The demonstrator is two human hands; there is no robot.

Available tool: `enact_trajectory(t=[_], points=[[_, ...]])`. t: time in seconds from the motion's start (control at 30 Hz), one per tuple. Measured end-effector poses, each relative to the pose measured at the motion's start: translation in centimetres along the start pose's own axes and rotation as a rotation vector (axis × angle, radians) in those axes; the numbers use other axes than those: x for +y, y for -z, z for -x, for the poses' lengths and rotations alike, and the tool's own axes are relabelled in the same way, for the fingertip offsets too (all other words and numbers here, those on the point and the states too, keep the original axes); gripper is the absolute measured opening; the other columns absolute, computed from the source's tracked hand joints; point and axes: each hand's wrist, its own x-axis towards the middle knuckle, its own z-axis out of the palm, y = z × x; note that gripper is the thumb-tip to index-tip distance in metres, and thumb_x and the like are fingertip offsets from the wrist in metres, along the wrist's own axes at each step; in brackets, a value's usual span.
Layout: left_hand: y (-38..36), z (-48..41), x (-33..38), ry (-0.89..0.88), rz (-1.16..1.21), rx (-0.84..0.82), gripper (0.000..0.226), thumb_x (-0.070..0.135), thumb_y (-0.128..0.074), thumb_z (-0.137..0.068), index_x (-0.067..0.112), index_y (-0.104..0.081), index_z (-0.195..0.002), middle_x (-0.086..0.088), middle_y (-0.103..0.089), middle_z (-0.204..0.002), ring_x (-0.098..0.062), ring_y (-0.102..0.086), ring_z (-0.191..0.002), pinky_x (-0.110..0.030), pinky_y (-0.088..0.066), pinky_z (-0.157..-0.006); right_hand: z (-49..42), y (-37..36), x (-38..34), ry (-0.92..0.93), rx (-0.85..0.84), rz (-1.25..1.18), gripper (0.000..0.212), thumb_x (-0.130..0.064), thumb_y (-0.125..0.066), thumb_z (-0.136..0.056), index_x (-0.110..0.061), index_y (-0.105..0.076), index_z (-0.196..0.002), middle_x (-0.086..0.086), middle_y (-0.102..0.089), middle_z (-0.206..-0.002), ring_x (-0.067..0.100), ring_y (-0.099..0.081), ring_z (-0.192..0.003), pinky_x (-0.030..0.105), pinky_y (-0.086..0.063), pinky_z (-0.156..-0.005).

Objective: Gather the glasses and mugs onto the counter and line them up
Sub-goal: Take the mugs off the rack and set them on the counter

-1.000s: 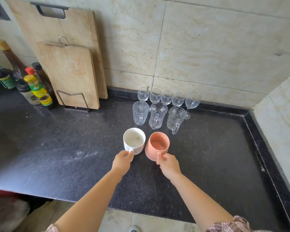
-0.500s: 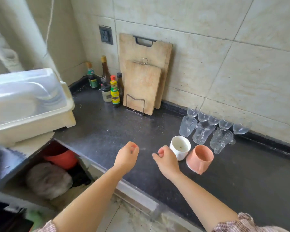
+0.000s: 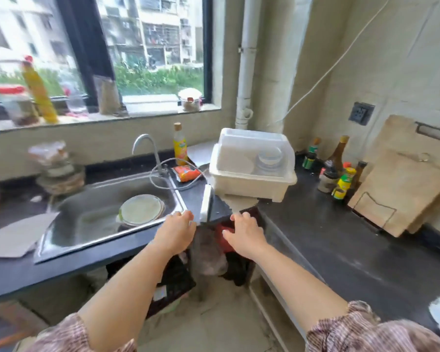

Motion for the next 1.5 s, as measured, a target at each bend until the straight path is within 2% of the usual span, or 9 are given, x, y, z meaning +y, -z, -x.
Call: enact_trajectory(t=[0.13, 0.3, 0.43, 0.53, 0.63, 0.93, 1.17, 1.3, 1.5], points=[[5.6, 2.6, -8.9, 0.188, -0.036, 0.059, 0.037, 0.033, -0.038, -0.095, 0.015, -0.048, -0.126, -0.018, -0.055, -0.119, -0.037, -0.051, -0.109, -0.044, -0.043, -0.09, -2.3, -2.2, -11.0, 0.212, -0.025, 0.151, 0.045, -0.037, -0.051, -0.09, -0.015, -0.043, -0.128, 0.01, -0.043, -0.132, 0.031, -0.038, -0.126, 0.052, -0.036, -0.099], [11.7, 5.3, -18.8, 0.369, -0.127, 0.155, 0.034, 0.033, -0.037, -0.096, 0.012, -0.047, -0.12, -0.018, -0.053, -0.119, -0.037, -0.048, -0.112, -0.046, -0.042, -0.092, -4.8, -5.4, -23.5, 0.465, -0.031, 0.245, 0.048, -0.036, -0.051, -0.09, -0.015, -0.042, -0.132, 0.009, -0.043, -0.133, 0.03, -0.037, -0.125, 0.049, -0.037, -0.1], [16.5, 6.6, -26.8, 0.473, -0.161, 0.212, 0.036, 0.032, -0.037, -0.097, 0.01, -0.047, -0.123, -0.018, -0.054, -0.123, -0.035, -0.051, -0.112, -0.043, -0.042, -0.093, -6.9, -9.0, -33.3, 0.646, -0.043, 0.258, 0.045, -0.037, -0.051, -0.091, -0.016, -0.043, -0.13, 0.009, -0.042, -0.134, 0.03, -0.036, -0.126, 0.051, -0.035, -0.1], [19.5, 6.8, -32.3, 0.57, -0.2, 0.228, 0.037, 0.034, -0.036, -0.097, 0.011, -0.046, -0.124, -0.018, -0.051, -0.123, -0.036, -0.046, -0.114, -0.043, -0.04, -0.094, -8.7, -11.8, -39.7, 0.752, -0.034, 0.245, 0.047, -0.038, -0.054, -0.089, -0.016, -0.043, -0.129, 0.009, -0.043, -0.134, 0.031, -0.038, -0.125, 0.052, -0.035, -0.1], [22.4, 6.8, -39.0, 0.666, -0.147, 0.267, 0.032, 0.035, -0.037, -0.095, 0.014, -0.046, -0.118, -0.017, -0.05, -0.121, -0.037, -0.044, -0.113, -0.044, -0.04, -0.092, -10.8, -15.4, -46.6, 0.821, -0.054, 0.217, 0.047, -0.038, -0.054, -0.088, -0.016, -0.044, -0.128, 0.008, -0.044, -0.13, 0.03, -0.039, -0.121, 0.05, -0.036, -0.098], [27.6, 8.7, -55.9, 0.909, 0.058, 0.335, 0.036, 0.039, -0.035, -0.095, 0.019, -0.046, -0.123, -0.013, -0.051, -0.125, -0.032, -0.046, -0.113, -0.044, -0.042, -0.095, -14.1, -24.8, -63.8, 0.97, -0.173, 0.182, 0.047, -0.038, -0.051, -0.09, -0.014, -0.043, -0.129, 0.009, -0.043, -0.131, 0.031, -0.04, -0.119, 0.049, -0.039, -0.094], [30.1, 6.8, -67.6, 0.934, 0.189, 0.38, 0.033, 0.038, -0.038, -0.094, 0.017, -0.049, -0.119, -0.015, -0.052, -0.121, -0.034, -0.049, -0.111, -0.044, -0.041, -0.097, -16.7, -31.4, -74.2, 0.957, -0.245, 0.137, 0.05, -0.037, -0.052, -0.09, -0.016, -0.041, -0.134, 0.006, -0.042, -0.135, 0.029, -0.038, -0.124, 0.048, -0.038, -0.099], [31.6, 4.2, -74.8, 0.877, 0.236, 0.387, 0.031, 0.036, -0.041, -0.094, 0.017, -0.052, -0.115, -0.012, -0.055, -0.119, -0.032, -0.052, -0.11, -0.039, -0.042, -0.095, -18.9, -35.2, -79.8, 0.863, -0.292, 0.077, 0.052, -0.035, -0.051, -0.091, -0.016, -0.039, -0.137, 0.006, -0.04, -0.139, 0.028, -0.034, -0.129, 0.046, -0.036, -0.102], [34.8, 0.2, -84.2, 0.786, 0.411, 0.439, 0.033, 0.032, -0.042, -0.095, 0.016, -0.053, -0.122, -0.008, -0.061, -0.118, -0.025, -0.057, -0.105, -0.033, -0.045, -0.086, -23.1, -39.4, -87.7, 0.659, -0.37, -0.016, 0.051, -0.032, -0.049, -0.092, -0.015, -0.038, -0.139, 0.009, -0.038, -0.141, 0.028, -0.034, -0.129, 0.044, -0.037, -0.105]])
